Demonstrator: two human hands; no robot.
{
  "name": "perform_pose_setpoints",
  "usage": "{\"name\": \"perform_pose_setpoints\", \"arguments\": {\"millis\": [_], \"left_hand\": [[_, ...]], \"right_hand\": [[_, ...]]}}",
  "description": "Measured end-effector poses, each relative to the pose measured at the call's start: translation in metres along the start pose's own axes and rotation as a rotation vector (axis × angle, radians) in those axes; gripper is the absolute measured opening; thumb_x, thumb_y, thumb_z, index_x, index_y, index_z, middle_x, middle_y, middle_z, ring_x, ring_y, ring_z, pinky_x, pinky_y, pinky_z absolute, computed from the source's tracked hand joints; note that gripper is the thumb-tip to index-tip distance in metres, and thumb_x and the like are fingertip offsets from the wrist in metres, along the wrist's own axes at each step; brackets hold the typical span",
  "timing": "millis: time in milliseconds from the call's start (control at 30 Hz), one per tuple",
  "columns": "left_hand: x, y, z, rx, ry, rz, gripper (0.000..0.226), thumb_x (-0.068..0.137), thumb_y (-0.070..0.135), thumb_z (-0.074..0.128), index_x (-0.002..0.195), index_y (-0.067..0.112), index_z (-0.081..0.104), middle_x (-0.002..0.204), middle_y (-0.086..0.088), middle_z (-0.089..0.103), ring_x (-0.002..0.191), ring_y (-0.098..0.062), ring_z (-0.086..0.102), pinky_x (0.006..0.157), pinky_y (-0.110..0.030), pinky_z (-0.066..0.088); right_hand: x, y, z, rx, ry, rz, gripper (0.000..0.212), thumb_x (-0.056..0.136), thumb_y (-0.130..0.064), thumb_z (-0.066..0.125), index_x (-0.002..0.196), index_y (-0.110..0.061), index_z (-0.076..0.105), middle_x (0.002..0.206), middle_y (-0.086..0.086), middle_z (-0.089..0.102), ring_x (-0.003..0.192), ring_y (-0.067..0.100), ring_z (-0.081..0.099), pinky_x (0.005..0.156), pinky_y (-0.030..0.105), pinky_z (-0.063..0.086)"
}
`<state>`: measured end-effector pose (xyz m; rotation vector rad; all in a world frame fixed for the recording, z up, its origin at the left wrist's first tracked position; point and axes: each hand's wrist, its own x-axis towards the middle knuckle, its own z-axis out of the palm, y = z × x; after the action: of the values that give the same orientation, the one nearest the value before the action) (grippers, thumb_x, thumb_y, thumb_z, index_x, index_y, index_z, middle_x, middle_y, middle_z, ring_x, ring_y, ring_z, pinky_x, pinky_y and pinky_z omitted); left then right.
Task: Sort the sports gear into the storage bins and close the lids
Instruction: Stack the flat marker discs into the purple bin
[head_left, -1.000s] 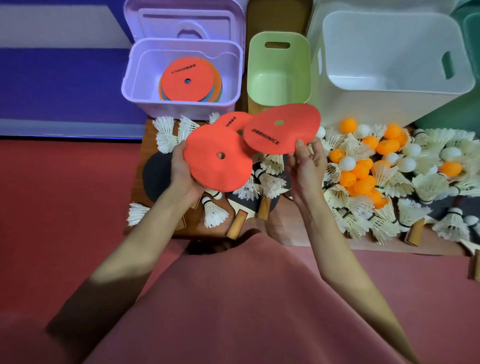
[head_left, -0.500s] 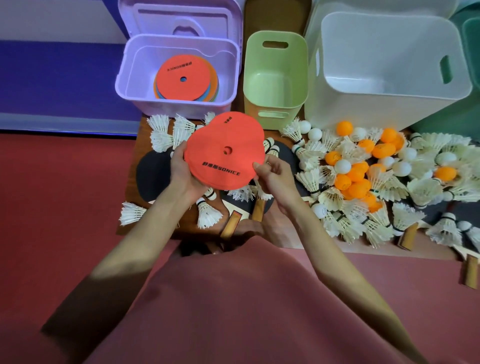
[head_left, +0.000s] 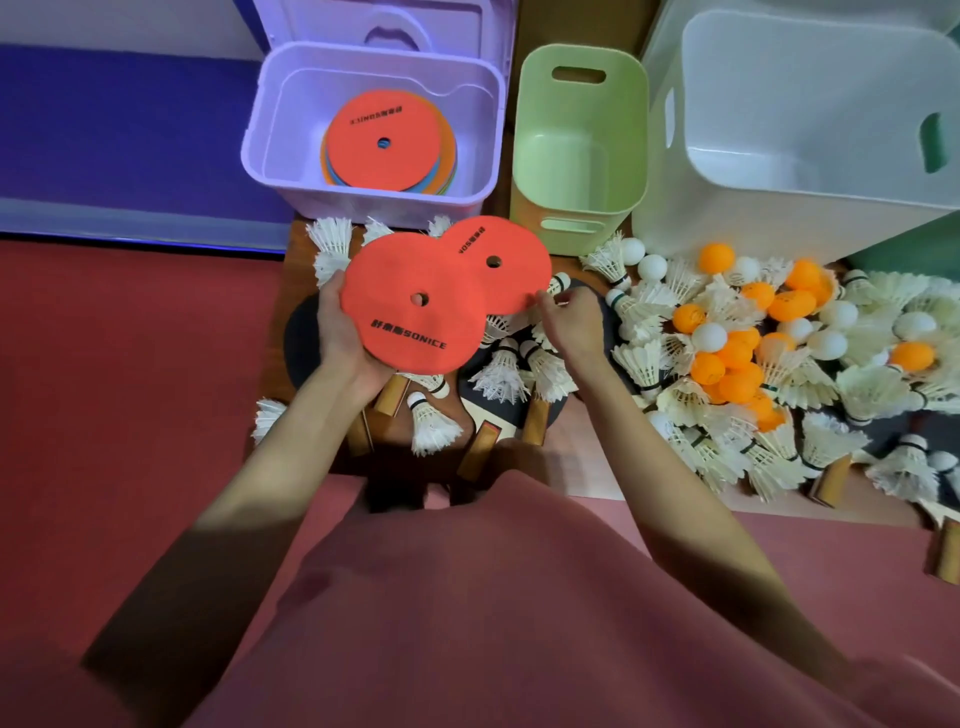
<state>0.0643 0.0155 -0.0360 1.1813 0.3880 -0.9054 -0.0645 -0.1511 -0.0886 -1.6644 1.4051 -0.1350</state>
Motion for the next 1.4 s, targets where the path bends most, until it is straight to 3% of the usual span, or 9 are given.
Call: {"name": "perform_pose_setpoints", "arguments": {"millis": [67, 233, 400, 600, 700, 867, 1033, 1200, 1400], "left_hand": [[0.003, 0.006, -0.007, -0.004, 0.0, -0.005, 0.045, 0.094, 0.051, 0.035, 0.103, 0.022, 0.068, 0.11, -0.007, 0.069, 0.103, -0.026, 0.061, 0.096, -0.044, 0.045], [0.008, 0.022, -0.022, -0.017, -0.001, 0.001, 0.043, 0.094, 0.05, 0.035, 0.101, 0.022, 0.067, 0.11, -0.007, 0.068, 0.103, -0.026, 0.06, 0.096, -0.044, 0.045], [0.011, 0.033, -0.033, -0.032, -0.005, -0.01, 0.044, 0.095, 0.05, 0.033, 0.104, 0.021, 0.065, 0.11, -0.008, 0.068, 0.101, -0.025, 0.061, 0.095, -0.041, 0.046], [0.017, 0.05, -0.047, -0.054, -0.055, -0.005, 0.044, 0.097, 0.049, 0.032, 0.1, 0.021, 0.065, 0.098, -0.004, 0.072, 0.096, -0.022, 0.063, 0.084, -0.036, 0.049], [0.02, 0.058, -0.055, -0.036, -0.071, -0.011, 0.041, 0.096, 0.048, 0.034, 0.103, 0.022, 0.064, 0.097, -0.003, 0.072, 0.093, -0.021, 0.064, 0.078, -0.034, 0.051], [0.029, 0.069, -0.066, -0.029, -0.07, -0.024, 0.042, 0.095, 0.05, 0.033, 0.101, 0.023, 0.065, 0.093, -0.001, 0.073, 0.096, -0.022, 0.062, 0.083, -0.036, 0.049], [0.036, 0.075, -0.075, -0.02, -0.069, -0.048, 0.05, 0.096, 0.052, 0.028, 0.118, 0.021, 0.062, 0.115, -0.007, 0.068, 0.108, -0.025, 0.061, 0.092, -0.039, 0.049], [0.041, 0.081, -0.081, -0.057, -0.17, -0.036, 0.054, 0.1, 0.045, 0.023, 0.125, 0.014, 0.059, 0.113, -0.009, 0.068, 0.111, -0.024, 0.061, 0.091, -0.036, 0.05], [0.045, 0.089, -0.081, -0.007, -0.275, -0.045, 0.061, 0.101, 0.046, 0.014, 0.131, 0.012, 0.054, 0.131, -0.017, 0.057, 0.122, -0.029, 0.054, 0.104, -0.042, 0.042]], "right_hand": [[0.004, -0.002, 0.005, -0.093, -0.005, 0.034, 0.037, 0.09, -0.043, 0.055, 0.083, -0.007, 0.051, 0.066, 0.002, 0.046, 0.057, 0.019, 0.044, 0.053, 0.029, 0.03], [-0.001, -0.01, 0.015, -0.207, 0.082, 0.069, 0.041, 0.089, -0.046, 0.056, 0.1, -0.007, 0.056, 0.086, 0.005, 0.057, 0.079, 0.026, 0.057, 0.06, 0.032, 0.037], [0.0, -0.025, 0.016, -0.143, 0.125, 0.144, 0.037, 0.081, -0.046, 0.068, 0.091, -0.015, 0.05, 0.091, 0.003, 0.059, 0.085, 0.024, 0.059, 0.065, 0.033, 0.041], [-0.01, -0.042, 0.024, 0.242, 0.134, 0.033, 0.018, 0.073, -0.005, 0.056, 0.062, -0.012, 0.044, 0.062, 0.01, 0.05, 0.057, 0.022, 0.047, 0.056, 0.034, 0.038], [-0.022, -0.049, 0.029, 0.338, 0.171, -0.011, 0.019, 0.077, -0.003, 0.051, 0.079, -0.018, 0.039, 0.086, 0.019, 0.063, 0.067, 0.027, 0.058, 0.059, 0.037, 0.047], [-0.058, -0.057, 0.033, 0.46, 0.316, -0.224, 0.018, 0.084, -0.007, 0.049, 0.096, -0.019, 0.044, 0.086, 0.007, 0.057, 0.072, 0.016, 0.054, 0.064, 0.035, 0.045], [-0.097, -0.078, 0.04, 0.881, 0.117, -0.238, 0.021, 0.093, 0.005, 0.046, 0.099, -0.015, 0.04, 0.053, -0.012, 0.048, 0.046, 0.005, 0.035, 0.045, 0.017, 0.03], [-0.114, -0.09, 0.063, 1.125, -0.181, -0.205, 0.025, 0.094, 0.008, 0.043, 0.097, -0.017, 0.045, 0.05, -0.008, 0.035, 0.044, 0.006, 0.025, 0.043, 0.017, 0.026], [-0.113, -0.093, 0.104, 0.718, -0.188, -0.108, 0.017, 0.094, 0.001, 0.048, 0.106, -0.011, 0.051, 0.048, -0.009, 0.045, 0.041, 0.004, 0.035, 0.041, 0.014, 0.03]]}}
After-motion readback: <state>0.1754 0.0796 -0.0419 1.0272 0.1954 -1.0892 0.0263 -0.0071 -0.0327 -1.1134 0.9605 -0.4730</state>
